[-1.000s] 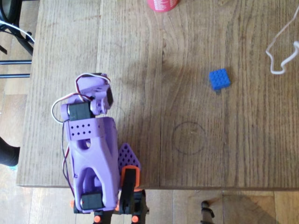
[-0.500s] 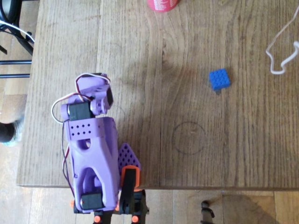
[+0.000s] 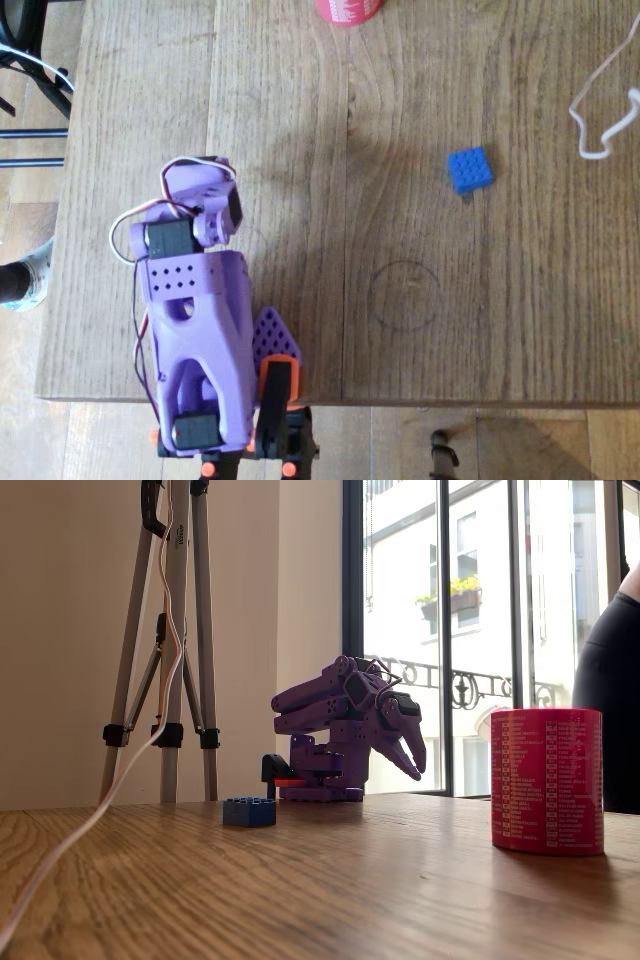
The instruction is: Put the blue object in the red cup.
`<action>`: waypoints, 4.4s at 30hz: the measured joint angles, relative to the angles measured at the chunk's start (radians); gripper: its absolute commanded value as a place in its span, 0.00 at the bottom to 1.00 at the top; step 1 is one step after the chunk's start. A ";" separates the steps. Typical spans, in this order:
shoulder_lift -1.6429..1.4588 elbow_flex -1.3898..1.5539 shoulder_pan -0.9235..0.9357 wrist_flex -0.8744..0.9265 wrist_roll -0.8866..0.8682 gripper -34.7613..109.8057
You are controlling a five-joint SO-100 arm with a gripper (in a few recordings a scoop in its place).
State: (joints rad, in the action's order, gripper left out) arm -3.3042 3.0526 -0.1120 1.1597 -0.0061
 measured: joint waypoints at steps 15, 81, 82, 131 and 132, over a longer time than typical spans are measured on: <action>0.204 -0.187 0.054 0.055 0.044 0.25; 2.149 -1.790 1.025 0.238 -0.268 0.24; 2.149 -1.798 1.022 0.239 -0.273 0.25; 2.379 -1.913 0.980 0.295 -0.272 0.58; 2.379 -1.917 0.983 0.293 -0.272 0.58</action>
State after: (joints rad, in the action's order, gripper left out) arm -0.9250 1.1351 0.8713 1.4527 -0.2777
